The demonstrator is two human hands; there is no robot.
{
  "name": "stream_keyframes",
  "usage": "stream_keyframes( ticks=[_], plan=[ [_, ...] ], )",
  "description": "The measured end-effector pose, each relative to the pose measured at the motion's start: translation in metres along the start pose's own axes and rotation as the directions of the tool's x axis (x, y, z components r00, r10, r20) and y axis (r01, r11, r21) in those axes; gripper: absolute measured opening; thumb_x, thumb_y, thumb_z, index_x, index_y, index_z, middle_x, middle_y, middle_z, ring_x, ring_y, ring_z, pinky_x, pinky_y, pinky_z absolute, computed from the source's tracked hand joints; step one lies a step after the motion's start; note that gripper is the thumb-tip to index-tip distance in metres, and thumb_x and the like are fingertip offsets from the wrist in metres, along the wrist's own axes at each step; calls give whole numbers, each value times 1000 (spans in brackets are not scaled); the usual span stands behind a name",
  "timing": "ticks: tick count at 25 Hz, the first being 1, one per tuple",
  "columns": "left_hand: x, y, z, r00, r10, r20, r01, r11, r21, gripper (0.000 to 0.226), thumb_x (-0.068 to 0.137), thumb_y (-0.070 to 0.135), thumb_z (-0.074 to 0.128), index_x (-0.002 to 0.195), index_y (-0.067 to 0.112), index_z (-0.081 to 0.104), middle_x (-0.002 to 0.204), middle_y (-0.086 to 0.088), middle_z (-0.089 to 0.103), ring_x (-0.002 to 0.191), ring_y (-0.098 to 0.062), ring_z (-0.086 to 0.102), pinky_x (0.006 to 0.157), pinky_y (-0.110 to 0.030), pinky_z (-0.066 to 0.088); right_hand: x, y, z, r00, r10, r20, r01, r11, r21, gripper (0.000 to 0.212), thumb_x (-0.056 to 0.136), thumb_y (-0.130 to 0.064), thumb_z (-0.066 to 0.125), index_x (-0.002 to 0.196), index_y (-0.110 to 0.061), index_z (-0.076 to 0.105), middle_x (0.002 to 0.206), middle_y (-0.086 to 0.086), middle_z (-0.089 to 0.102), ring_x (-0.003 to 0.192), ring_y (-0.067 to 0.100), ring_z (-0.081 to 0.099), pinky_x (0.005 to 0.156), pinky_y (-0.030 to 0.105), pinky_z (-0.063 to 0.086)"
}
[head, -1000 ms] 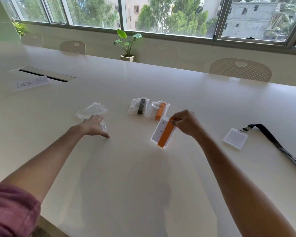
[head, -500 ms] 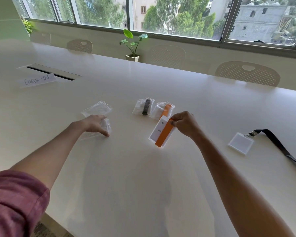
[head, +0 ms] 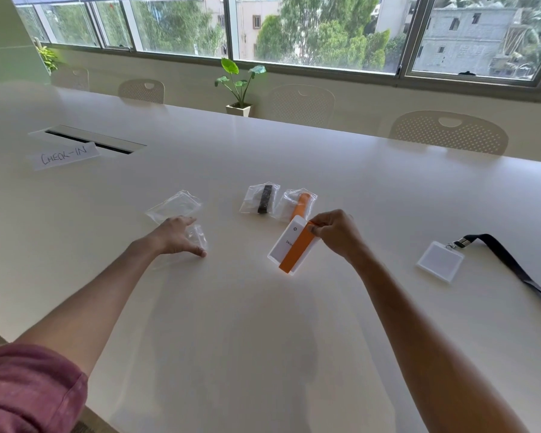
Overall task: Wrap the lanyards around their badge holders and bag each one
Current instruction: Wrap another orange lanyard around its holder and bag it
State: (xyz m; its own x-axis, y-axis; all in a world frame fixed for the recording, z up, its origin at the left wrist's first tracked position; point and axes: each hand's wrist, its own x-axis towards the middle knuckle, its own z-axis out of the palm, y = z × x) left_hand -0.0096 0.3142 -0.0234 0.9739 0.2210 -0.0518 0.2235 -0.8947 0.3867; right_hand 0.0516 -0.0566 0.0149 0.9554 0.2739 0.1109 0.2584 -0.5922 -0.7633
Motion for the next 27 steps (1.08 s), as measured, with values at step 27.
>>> stream_keyframes(
  ticks=[27],
  plan=[
    [-32, 145, 29, 799, 453, -396, -554, 810, -193, 100, 53, 57, 81, 135, 9, 50, 137, -3, 49, 124, -9, 45, 104, -16, 31, -19, -11, -40, 872, 130, -472, 56, 931, 361, 12, 80, -22, 65, 81, -22, 78, 62, -20, 68, 58, -6, 59, 56, 12, 43]
  ],
)
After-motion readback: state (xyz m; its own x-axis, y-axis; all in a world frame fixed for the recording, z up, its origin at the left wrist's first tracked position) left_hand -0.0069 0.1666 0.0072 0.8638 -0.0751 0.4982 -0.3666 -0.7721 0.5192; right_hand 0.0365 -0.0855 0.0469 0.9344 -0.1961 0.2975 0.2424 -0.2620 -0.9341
